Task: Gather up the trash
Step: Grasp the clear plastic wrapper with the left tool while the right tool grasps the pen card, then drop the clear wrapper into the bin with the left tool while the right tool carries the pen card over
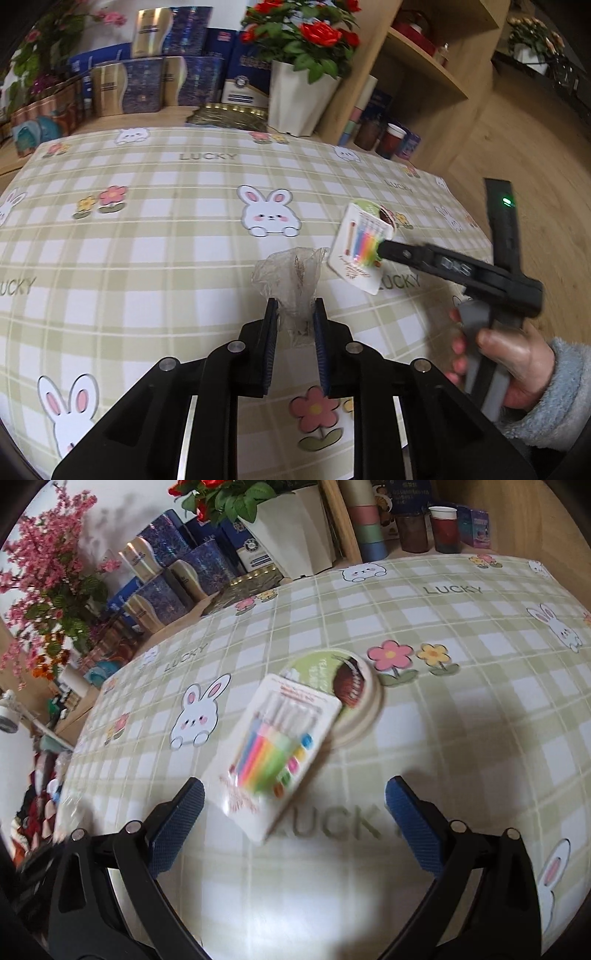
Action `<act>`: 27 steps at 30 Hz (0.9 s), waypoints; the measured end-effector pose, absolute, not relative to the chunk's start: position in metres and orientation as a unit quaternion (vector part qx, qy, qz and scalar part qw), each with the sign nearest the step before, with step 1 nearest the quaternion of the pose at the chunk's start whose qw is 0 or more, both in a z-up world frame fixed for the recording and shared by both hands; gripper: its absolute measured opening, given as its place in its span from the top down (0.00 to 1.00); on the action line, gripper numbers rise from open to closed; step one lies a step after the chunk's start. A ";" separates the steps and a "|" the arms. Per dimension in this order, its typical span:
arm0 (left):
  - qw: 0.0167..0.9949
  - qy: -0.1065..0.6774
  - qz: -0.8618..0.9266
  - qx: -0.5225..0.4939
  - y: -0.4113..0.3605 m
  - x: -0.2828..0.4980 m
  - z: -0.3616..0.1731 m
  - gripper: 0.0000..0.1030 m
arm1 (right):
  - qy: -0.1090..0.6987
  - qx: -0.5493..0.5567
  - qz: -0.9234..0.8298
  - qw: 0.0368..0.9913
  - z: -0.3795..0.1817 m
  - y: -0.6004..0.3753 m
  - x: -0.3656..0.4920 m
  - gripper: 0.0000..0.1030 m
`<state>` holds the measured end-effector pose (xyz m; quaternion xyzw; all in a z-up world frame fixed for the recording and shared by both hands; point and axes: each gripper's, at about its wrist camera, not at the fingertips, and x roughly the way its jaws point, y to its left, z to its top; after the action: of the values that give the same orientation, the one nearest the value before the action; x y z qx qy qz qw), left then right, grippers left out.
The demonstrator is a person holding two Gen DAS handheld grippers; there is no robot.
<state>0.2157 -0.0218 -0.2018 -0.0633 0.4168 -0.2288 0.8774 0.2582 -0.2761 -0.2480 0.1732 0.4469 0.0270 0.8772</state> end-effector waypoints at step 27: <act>0.872 0.412 -0.246 -0.094 0.001 0.161 -0.204 0.82 | 0.455 0.197 0.014 0.869 -0.249 -0.315 0.174 0.61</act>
<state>0.1614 0.0010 -0.2038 -0.0940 0.4119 -0.2458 0.8724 0.1741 -0.3145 -0.2486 0.1969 0.4545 0.0141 0.8686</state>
